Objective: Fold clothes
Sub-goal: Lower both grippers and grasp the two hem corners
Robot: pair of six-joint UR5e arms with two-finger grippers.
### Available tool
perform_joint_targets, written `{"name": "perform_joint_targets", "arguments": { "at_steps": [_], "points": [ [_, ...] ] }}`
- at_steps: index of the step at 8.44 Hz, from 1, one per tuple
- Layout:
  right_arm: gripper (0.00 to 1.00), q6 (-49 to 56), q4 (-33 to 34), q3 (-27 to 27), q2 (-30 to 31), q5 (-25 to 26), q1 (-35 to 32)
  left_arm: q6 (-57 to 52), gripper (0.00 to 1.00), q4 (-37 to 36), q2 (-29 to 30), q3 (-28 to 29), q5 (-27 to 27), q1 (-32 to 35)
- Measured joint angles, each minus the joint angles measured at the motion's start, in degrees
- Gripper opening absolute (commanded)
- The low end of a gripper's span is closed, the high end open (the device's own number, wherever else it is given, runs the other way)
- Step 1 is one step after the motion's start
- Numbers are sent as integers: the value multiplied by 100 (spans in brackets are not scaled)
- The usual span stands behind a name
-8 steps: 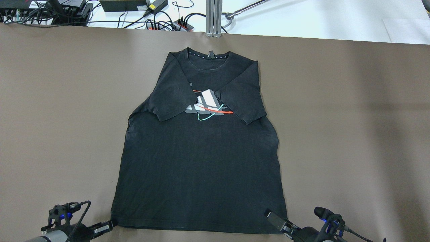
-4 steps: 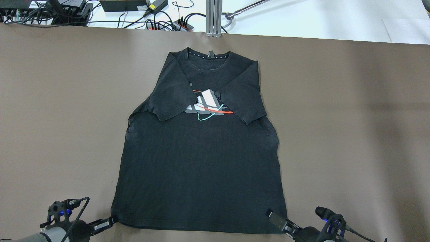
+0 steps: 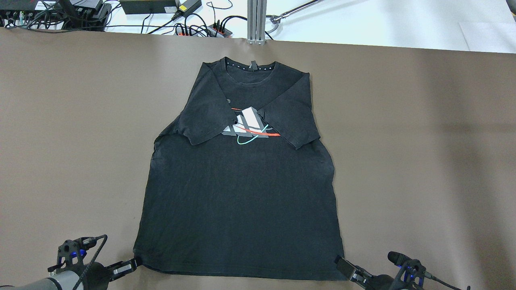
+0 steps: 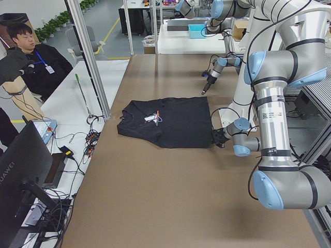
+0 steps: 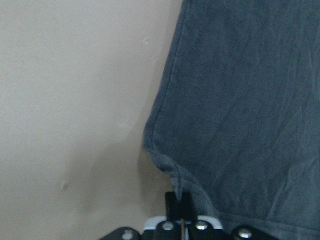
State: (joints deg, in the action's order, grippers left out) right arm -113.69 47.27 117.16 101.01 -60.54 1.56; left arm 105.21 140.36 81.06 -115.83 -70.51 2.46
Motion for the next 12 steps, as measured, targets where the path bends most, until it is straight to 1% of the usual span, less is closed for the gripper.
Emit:
{"name": "perform_joint_targets", "arguments": {
  "at_steps": [1, 3, 4, 5, 6, 7, 8, 12],
  "points": [
    [53, -116, 2, -43, -34, 45, 45, 0, 0, -3, -2, 0, 1, -2],
    [51, -260, 8, -78, -120, 188, 170, 0, 0, -4, -3, 4, 2, -2],
    [47, -282, 9, -93, -147, 260, 238, 0, 0, -6, -7, 5, 2, -1],
    [41, -290, 10, -100, -160, 297, 278, 0, 0, -7, -8, 6, 3, 0],
    [31, -303, 10, -107, -165, 318, 306, 0, 0, -8, -10, 7, 3, 0],
    [2, -323, 10, -110, -167, 327, 327, -1, 0, -8, -10, 8, 2, 0],
    [0, -337, 10, -109, -168, 330, 337, -9, 0, -8, -8, 7, 3, 0],
    [0, -311, 11, -57, -169, 326, 327, -18, 0, -1, 10, -33, -2, 6]
  ]
}}
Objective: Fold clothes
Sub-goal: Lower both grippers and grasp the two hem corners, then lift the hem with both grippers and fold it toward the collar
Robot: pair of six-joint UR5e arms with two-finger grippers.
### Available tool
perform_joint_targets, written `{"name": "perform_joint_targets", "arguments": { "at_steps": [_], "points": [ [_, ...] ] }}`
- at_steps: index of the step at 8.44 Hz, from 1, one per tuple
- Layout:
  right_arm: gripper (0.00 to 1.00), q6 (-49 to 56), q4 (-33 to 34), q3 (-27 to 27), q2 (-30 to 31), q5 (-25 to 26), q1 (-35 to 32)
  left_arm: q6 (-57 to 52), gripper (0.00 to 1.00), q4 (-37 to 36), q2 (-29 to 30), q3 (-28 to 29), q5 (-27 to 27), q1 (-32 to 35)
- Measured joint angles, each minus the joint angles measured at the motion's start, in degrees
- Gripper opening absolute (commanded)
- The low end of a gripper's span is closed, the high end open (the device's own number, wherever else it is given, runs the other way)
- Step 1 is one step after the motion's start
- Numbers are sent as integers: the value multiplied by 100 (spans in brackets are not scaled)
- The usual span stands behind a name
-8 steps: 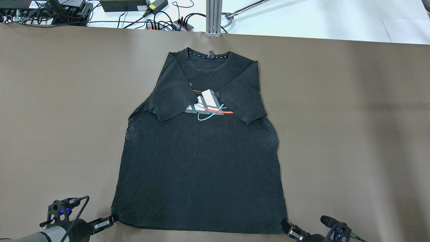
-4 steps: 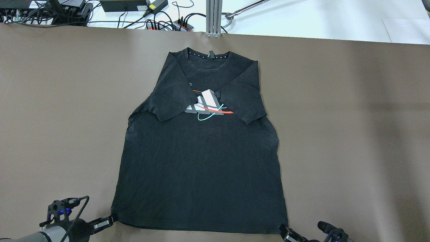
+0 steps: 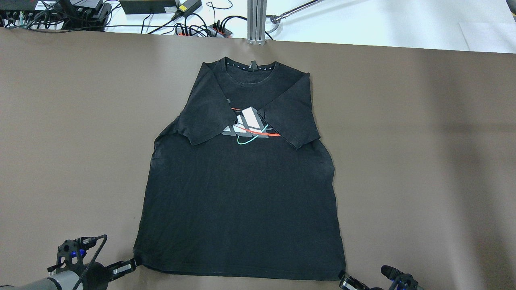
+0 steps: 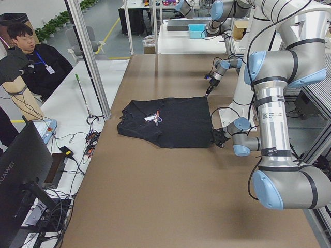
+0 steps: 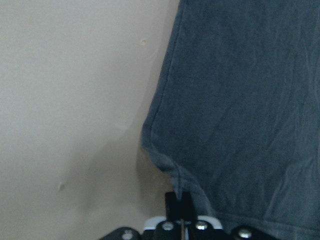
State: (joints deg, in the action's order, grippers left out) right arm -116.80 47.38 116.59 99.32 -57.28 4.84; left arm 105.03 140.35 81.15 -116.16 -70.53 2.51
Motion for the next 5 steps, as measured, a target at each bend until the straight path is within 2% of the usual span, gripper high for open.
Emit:
{"name": "perform_joint_targets", "arguments": {
  "at_steps": [2, 3, 5],
  "points": [
    [0, 273, 106, 327, 1, -14, -56, -34, 0, -49, -6, -242, -54, 74],
    [0, 658, 419, 764, -41, -61, -167, -145, 0, -189, -4, -511, -248, 259],
    [0, 1597, 1292, 1335, -626, -672, -941, -377, 0, -908, 183, -1011, -1053, 976]
  ]
}}
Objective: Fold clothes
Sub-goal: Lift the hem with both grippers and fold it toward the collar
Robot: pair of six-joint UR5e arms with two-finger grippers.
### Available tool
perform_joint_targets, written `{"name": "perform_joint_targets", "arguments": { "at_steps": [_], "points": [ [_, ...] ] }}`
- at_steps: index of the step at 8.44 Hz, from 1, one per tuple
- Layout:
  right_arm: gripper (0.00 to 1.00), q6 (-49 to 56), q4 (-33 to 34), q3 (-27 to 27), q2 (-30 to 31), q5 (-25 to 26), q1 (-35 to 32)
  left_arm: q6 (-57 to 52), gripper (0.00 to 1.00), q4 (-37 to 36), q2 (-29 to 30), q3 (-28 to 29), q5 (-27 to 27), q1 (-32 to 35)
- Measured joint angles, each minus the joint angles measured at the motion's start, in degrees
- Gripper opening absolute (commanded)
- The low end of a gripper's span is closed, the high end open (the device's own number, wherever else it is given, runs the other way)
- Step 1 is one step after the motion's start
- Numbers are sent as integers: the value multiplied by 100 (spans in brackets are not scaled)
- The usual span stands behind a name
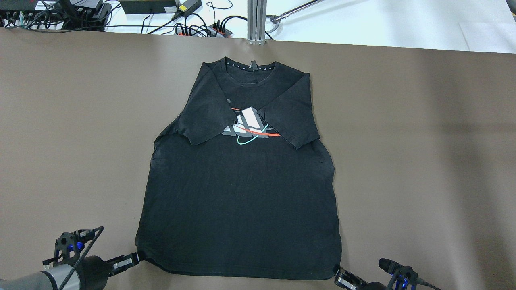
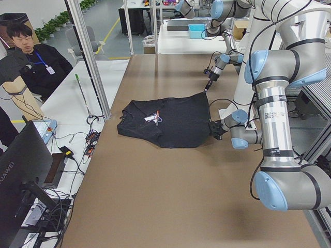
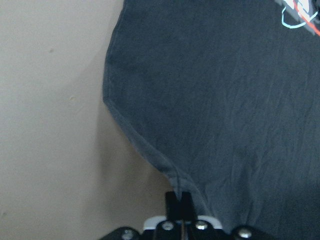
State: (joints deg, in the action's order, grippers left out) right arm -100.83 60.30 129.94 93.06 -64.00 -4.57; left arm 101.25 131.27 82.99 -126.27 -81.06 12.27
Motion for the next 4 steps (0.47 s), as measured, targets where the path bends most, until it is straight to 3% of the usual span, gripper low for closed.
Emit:
{"name": "perform_joint_targets", "arguments": {
  "at_steps": [4],
  "points": [
    [0, 1275, 1777, 119, -1316, -2116, -2028, -1048, 0, -2344, 1717, -202, -2248, 2151]
  ]
}}
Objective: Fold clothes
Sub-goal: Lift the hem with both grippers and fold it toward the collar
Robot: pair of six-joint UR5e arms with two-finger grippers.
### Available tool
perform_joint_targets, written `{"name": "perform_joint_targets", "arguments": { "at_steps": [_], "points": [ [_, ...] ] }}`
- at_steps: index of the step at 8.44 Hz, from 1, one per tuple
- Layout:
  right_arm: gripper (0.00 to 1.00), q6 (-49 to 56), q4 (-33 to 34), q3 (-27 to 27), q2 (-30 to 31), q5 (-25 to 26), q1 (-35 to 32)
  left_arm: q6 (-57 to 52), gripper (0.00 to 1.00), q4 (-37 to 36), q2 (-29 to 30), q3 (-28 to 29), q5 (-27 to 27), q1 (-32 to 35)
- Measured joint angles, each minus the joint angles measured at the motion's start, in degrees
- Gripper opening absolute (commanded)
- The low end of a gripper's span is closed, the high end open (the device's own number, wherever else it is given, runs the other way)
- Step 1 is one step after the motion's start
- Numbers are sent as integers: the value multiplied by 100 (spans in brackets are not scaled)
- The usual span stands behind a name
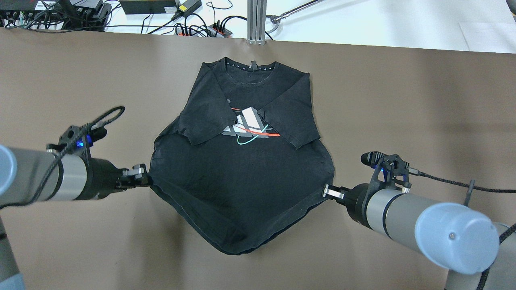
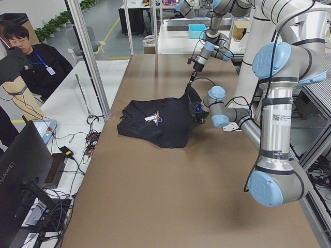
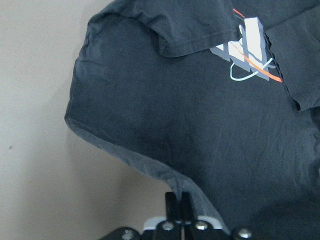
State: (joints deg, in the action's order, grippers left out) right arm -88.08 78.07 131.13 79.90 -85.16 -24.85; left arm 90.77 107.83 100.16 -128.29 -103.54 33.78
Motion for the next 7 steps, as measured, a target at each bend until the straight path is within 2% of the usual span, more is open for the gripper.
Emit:
{"name": "perform_joint_targets", "arguments": {
  "at_steps": [2, 4, 6, 7],
  "points": [
    [0, 298, 146, -23, -107, -595, -298, -553, 0, -1020, 631, -32, -946, 770],
    [0, 356, 161, 58, 69, -1466, -333, -755, 0, -1334, 594, -391, -1657, 884],
    [0, 369, 161, 491, 516, -2567, -38, -792, 0, -1380, 75, -1144, -2105, 236],
    [0, 374, 169, 736, 733, -2805, 355, -799, 0, -1386, -173, -1533, -2176, -193]
  ]
}}
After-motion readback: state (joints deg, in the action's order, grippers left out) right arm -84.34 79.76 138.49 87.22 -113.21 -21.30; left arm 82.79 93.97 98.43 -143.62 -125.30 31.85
